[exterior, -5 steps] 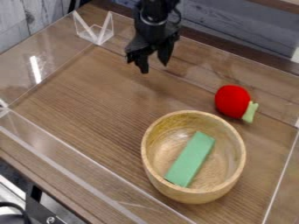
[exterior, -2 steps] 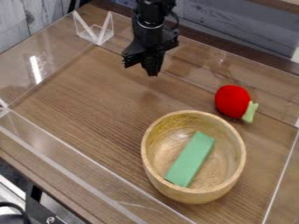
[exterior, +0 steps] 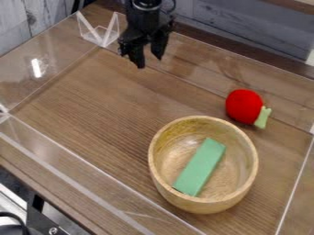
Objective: Move the red object to the right side of the table
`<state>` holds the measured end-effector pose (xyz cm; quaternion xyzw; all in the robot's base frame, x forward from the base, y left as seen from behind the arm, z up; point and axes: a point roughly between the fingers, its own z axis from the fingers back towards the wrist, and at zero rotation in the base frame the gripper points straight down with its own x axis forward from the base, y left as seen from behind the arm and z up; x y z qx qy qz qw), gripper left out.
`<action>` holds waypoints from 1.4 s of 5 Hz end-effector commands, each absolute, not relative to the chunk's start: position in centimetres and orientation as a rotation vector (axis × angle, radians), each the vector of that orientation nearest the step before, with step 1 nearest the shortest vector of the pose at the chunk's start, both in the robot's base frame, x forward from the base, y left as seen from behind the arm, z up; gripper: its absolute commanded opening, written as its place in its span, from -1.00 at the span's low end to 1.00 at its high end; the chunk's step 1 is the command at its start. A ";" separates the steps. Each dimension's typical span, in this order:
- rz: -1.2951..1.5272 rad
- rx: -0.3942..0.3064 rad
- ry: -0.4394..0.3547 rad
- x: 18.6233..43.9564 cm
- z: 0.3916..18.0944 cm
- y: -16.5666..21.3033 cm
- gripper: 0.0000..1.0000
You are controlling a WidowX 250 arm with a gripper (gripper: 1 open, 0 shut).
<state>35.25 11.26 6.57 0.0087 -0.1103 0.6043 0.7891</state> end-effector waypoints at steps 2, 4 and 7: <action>1.358 -0.009 -0.356 35.0 11.1 13.0 1.00; 1.257 -0.017 -0.361 35.3 13.0 14.4 1.00; 1.066 0.041 -0.419 35.6 11.8 14.4 1.00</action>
